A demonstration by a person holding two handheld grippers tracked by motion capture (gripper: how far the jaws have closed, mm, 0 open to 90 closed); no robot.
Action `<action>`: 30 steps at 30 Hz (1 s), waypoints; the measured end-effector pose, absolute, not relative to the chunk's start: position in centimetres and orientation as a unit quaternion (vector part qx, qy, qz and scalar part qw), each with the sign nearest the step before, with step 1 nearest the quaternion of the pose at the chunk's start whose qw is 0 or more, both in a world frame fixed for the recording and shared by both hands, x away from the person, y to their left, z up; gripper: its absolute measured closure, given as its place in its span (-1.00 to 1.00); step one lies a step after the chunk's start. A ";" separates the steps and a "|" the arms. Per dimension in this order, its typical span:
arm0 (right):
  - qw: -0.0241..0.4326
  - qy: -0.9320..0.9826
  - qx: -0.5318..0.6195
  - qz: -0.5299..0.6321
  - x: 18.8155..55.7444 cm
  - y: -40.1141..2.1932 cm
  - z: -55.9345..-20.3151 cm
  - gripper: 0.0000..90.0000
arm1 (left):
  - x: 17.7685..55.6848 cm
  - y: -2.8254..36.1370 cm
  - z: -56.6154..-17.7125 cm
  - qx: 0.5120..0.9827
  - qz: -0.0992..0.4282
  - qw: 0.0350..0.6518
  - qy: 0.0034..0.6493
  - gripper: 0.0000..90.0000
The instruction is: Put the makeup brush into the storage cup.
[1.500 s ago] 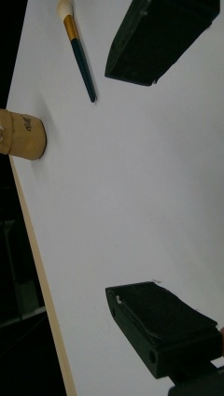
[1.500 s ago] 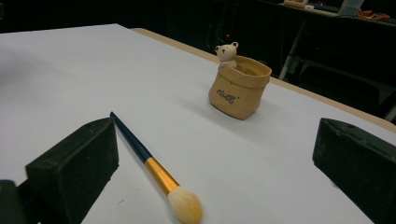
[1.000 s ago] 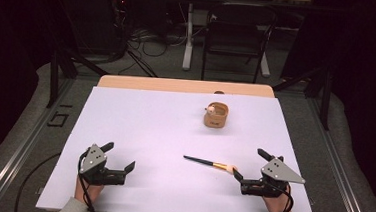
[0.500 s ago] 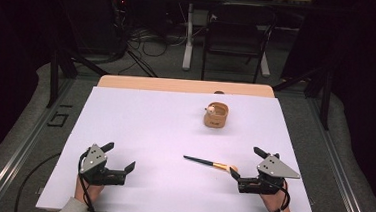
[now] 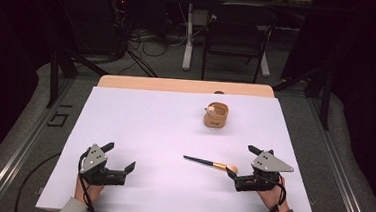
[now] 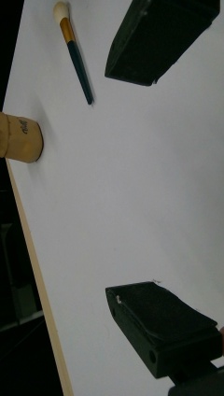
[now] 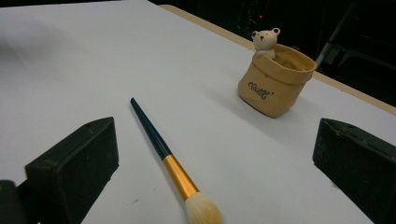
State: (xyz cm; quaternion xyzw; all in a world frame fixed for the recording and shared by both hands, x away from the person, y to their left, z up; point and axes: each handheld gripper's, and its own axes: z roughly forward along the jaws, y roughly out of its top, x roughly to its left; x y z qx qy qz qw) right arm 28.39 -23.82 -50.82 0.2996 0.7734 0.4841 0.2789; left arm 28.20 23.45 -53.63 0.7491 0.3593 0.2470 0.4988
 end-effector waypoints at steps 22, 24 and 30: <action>0.240 0.813 0.277 0.451 29.8 -22.9 -51.0 -1.00 | 28.3 23.4 -53.7 0.750 0.245 0.498 0.360 -1.00; 0.237 0.816 0.274 0.449 29.9 -22.8 -51.0 -1.00 | 28.3 23.4 -53.7 0.751 0.244 0.498 0.359 -1.00; 0.233 0.819 0.272 0.448 30.0 -22.7 -51.1 -1.00 | 28.4 23.2 -53.7 0.757 0.238 0.496 0.353 -1.00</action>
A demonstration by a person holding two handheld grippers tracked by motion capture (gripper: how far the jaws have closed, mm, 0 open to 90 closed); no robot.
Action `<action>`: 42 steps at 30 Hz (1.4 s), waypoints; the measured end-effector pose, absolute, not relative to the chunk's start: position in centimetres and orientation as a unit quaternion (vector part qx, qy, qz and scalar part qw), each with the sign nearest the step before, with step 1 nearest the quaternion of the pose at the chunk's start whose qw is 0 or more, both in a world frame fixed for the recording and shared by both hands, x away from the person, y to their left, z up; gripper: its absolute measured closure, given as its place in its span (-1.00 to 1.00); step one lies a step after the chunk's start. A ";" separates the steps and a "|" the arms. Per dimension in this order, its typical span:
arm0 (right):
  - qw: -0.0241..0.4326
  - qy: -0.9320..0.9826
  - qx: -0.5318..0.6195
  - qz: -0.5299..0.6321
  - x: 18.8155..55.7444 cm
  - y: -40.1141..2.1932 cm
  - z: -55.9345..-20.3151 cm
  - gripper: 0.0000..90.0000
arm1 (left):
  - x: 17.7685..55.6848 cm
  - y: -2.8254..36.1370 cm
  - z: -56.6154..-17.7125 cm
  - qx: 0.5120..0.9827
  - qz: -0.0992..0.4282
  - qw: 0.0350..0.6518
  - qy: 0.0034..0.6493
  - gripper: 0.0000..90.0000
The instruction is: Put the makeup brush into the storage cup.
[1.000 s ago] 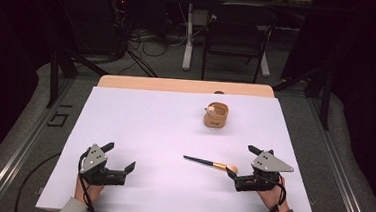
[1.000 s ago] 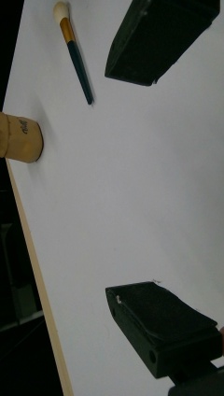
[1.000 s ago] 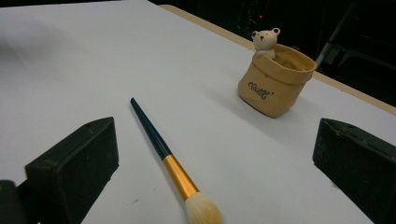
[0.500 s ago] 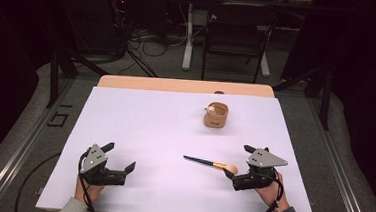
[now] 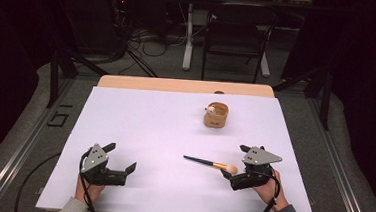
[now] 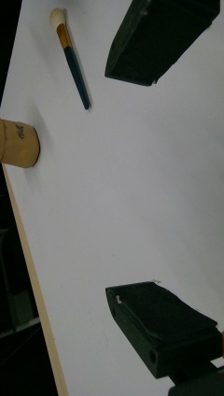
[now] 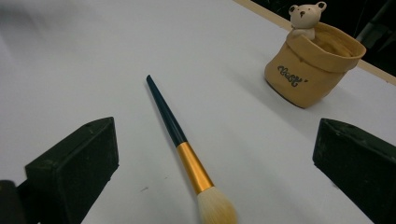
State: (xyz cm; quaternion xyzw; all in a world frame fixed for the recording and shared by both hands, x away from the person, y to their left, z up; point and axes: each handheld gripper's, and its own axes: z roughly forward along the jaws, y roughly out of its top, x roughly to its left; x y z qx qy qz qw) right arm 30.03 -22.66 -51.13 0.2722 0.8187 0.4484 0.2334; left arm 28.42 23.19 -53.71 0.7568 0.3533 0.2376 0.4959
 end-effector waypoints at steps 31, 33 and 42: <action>0.167 0.895 0.223 0.348 33.4 -20.5 -50.9 -1.00 | 28.6 23.0 -53.8 0.763 0.231 0.491 0.352 -1.00; 0.161 0.901 0.219 0.337 33.6 -20.3 -50.8 -1.00 | 28.6 23.0 -53.8 0.763 0.230 0.490 0.352 -1.00; 0.139 0.918 0.199 0.315 34.8 -19.3 -50.9 -1.00 | 28.7 22.8 -53.9 0.767 0.228 0.489 0.348 -1.00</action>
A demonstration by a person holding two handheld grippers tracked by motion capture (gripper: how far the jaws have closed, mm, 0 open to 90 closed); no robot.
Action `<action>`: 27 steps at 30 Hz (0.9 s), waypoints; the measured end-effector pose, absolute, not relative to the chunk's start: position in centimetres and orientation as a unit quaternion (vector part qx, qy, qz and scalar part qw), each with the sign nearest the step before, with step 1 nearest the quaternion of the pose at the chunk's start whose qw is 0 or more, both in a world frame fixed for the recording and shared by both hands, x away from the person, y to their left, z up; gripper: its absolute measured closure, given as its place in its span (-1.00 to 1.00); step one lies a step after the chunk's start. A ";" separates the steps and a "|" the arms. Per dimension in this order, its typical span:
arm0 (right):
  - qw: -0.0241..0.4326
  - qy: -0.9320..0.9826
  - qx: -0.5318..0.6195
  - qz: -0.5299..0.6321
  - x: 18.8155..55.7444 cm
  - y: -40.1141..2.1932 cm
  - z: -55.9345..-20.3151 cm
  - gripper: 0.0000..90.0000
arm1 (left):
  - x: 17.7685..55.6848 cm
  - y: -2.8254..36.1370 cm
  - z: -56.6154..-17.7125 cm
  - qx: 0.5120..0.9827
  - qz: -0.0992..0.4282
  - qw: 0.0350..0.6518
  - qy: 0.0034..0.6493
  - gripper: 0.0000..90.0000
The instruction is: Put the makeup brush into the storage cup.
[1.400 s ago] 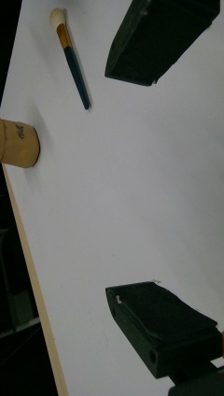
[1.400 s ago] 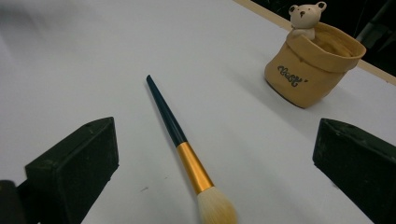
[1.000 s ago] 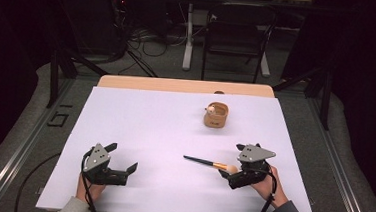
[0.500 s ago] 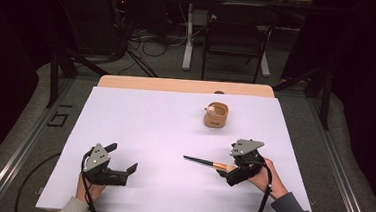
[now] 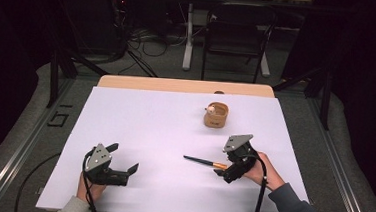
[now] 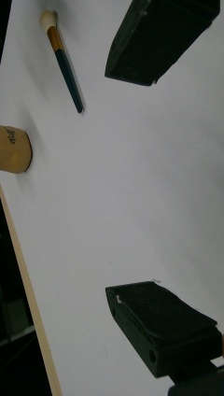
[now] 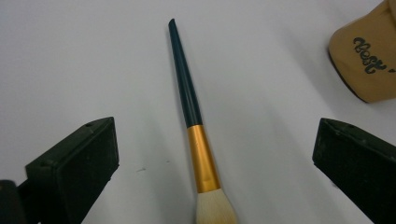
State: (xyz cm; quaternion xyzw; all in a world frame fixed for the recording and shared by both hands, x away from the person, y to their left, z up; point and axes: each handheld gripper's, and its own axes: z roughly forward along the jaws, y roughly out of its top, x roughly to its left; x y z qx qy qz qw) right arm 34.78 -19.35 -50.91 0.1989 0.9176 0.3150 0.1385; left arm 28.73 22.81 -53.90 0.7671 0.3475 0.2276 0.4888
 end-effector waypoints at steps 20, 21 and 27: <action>0.105 0.952 0.172 0.230 36.6 -17.7 -51.1 -0.70 | 28.7 22.9 -53.9 0.768 0.227 0.489 0.347 -1.00; 0.105 0.952 0.172 0.230 36.6 -17.7 -51.1 -0.70 | 28.7 22.9 -53.9 0.768 0.227 0.489 0.347 -1.00; 0.091 0.962 0.159 0.201 36.8 -17.2 -51.6 -0.26 | 28.7 22.9 -53.9 0.768 0.227 0.488 0.347 -1.00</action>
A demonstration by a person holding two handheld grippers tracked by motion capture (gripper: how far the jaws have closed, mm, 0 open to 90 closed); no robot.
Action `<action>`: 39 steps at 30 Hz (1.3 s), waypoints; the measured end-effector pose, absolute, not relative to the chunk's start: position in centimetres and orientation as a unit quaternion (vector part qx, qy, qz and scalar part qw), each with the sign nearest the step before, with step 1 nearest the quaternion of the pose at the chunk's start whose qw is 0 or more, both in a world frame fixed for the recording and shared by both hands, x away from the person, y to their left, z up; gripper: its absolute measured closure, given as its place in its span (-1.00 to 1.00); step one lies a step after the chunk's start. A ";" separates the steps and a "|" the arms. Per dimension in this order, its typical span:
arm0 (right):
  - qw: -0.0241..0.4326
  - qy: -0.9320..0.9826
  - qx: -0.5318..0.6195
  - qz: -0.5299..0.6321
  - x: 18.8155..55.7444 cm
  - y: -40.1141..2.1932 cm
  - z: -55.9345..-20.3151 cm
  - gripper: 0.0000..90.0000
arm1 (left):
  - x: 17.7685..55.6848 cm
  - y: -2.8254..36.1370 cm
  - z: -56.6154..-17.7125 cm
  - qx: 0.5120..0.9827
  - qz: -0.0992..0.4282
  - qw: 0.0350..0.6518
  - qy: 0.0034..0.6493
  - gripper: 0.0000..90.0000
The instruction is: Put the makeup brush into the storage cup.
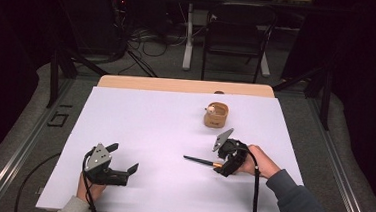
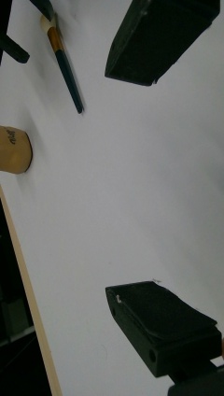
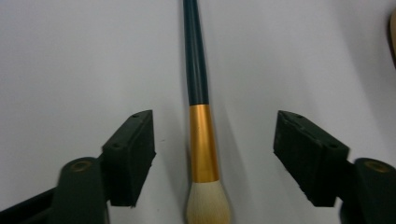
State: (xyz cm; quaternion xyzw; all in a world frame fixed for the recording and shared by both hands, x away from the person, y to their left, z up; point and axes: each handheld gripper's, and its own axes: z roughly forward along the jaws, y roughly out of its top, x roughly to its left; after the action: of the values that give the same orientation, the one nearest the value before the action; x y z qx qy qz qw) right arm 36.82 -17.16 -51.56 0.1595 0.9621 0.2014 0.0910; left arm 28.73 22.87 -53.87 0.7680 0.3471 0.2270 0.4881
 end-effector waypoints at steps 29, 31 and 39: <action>0.056 0.984 0.130 0.104 37.6 -15.1 -52.8 0.63 | 28.7 22.8 -53.9 0.769 0.227 0.486 0.347 -1.00; 0.054 0.985 0.131 0.101 37.6 -15.0 -52.8 0.64 | 28.7 22.8 -53.9 0.769 0.227 0.486 0.347 -1.00; 0.046 0.986 0.126 0.104 37.7 -15.1 -52.8 0.71 | 28.7 22.8 -53.9 0.770 0.228 0.484 0.347 -1.00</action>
State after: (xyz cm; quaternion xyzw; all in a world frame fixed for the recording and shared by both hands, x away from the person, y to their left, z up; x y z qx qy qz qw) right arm 37.74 -15.05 -52.76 0.1257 0.9856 0.1036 0.0464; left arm 28.73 22.80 -53.91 0.7702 0.3471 0.2279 0.4841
